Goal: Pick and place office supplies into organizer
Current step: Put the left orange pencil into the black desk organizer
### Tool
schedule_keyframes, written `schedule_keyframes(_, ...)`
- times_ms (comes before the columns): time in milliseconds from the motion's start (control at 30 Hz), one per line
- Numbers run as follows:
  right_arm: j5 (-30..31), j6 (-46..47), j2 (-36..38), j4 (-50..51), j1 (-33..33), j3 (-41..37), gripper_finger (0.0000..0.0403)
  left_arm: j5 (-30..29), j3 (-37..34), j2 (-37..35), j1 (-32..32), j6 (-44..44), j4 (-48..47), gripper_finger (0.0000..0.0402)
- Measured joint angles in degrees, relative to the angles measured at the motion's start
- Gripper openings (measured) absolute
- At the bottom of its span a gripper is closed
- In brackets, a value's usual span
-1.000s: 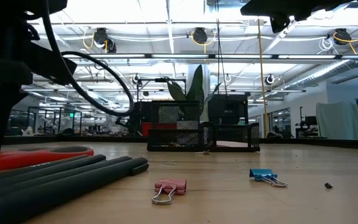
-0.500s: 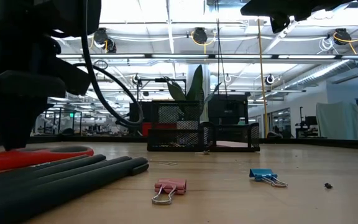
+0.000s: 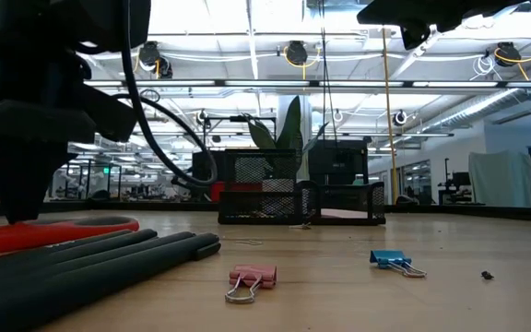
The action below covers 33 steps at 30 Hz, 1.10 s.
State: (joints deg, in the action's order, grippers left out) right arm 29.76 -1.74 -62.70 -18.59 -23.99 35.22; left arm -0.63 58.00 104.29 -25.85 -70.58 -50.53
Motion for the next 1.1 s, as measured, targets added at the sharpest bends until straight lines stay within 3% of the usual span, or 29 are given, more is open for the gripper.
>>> schedule_keyframes(267,0.00,0.00,0.00,0.00,0.01,0.00,0.0004,0.06,-0.04,0.00,-0.07,2.91,0.31,0.0009)
schedule_keyframes(600,0.00,0.00,0.00,0.00,0.01,0.00,0.0004,-4.18,0.70,-1.31,-0.33,8.95,0.29,0.0035)
schedule_keyframes(800,0.00,0.00,0.02,0.00,0.00,0.00,0.0004,-12.55,0.85,-6.64,-0.09,9.76,0.10,0.0007)
schedule_keyframes(1100,0.00,0.00,0.02,0.00,0.02,0.00,0.0004,-20.29,0.92,-14.80,-0.03,13.38,1.23,0.0019)
